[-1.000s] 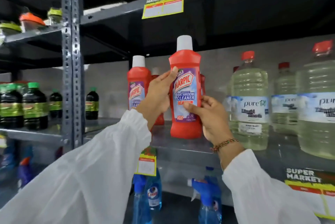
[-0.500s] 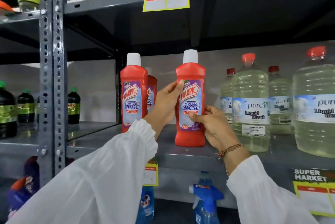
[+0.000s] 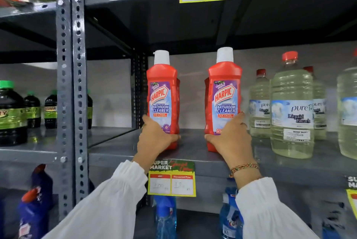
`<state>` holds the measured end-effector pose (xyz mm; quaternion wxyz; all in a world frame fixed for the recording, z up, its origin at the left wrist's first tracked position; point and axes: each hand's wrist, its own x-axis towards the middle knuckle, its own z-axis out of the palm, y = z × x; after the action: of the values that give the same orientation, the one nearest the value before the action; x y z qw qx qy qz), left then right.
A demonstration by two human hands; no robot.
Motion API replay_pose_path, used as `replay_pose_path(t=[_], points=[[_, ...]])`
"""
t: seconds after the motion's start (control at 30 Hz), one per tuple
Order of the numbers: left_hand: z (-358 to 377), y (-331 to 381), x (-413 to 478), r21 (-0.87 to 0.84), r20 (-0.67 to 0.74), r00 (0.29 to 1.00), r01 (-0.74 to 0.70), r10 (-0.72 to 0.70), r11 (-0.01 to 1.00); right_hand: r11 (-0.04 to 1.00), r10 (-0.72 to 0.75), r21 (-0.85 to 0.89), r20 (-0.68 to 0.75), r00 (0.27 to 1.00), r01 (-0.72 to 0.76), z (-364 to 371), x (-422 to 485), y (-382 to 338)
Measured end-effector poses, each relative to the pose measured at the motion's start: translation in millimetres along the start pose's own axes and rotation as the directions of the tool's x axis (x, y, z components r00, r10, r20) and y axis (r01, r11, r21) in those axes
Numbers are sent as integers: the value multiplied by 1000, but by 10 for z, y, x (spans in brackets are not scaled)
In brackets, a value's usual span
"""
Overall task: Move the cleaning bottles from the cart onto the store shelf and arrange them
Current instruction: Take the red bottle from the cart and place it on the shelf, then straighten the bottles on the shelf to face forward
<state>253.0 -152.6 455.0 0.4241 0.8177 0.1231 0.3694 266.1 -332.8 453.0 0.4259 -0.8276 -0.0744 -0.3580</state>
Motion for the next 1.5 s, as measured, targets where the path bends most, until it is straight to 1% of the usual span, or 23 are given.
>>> replay_pose_path(t=[0.27,0.4,0.6,0.67,0.77,0.8,0.87,0.9,0.97,1.03,1.13,1.17,1.23,1.3,1.33,1.37,1.4,1.47,1.5], points=[[27,-70,71,60,-16,1000,-23,24,998,1000,-25,-1,-32,999,25,37,-4,-6],[15,-61,57,60,-6,999,-34,35,998,999,-39,-30,-21,999,39,25,-22,-18],[16,-58,40,40,-7,1000,-29,29,999,1000,-21,-14,-3,1000,21,6,-36,-23],[18,-52,30,21,12,1000,-23,22,1000,1000,-14,-6,2,1000,14,16,-46,-16],[-13,-12,15,-100,40,999,-8,12,995,1000,-4,22,42,999,4,16,-61,-3],[-40,15,4,-124,6,1000,-3,3,992,999,-12,32,42,999,10,6,-62,5],[-95,100,-54,-65,-151,988,-34,24,997,997,-46,61,10,999,45,-45,-68,27],[-109,156,-106,-16,-240,968,-80,74,997,995,-73,71,-11,997,74,-84,-74,41],[-82,320,-254,55,-368,898,-238,241,970,985,-151,81,-51,987,155,-197,-80,88],[49,546,-446,78,-410,828,-387,384,919,964,-246,80,-88,965,253,-363,-67,178],[427,950,-784,5,-394,777,-532,491,847,907,-407,28,-208,890,421,-731,6,424],[585,1093,-903,-45,-381,778,-555,499,831,886,-449,-3,-260,855,464,-880,50,529],[917,1367,-1112,-139,-314,811,-554,494,821,849,-520,-110,-351,779,517,-1183,162,765],[1254,1596,-1274,-180,-219,849,-520,481,835,824,-567,-275,-395,723,495,-1459,292,1034],[1407,1691,-1340,-197,-175,872,-487,458,851,828,-556,-337,-401,728,448,-1578,355,1165],[1542,1769,-1395,-214,-137,896,-442,422,871,850,-511,-367,-401,761,378,-1686,409,1296],[1664,1824,-1434,-226,-100,923,-385,372,895,882,-434,-367,-392,811,295,-1777,458,1424],[1855,1869,-1485,-213,-10,970,-241,244,947,945,-234,-298,-321,918,137,-1933,542,1662],[1927,1869,-1499,-187,31,982,-176,185,967,971,-137,-224,-256,957,79,-2002,577,1760]])
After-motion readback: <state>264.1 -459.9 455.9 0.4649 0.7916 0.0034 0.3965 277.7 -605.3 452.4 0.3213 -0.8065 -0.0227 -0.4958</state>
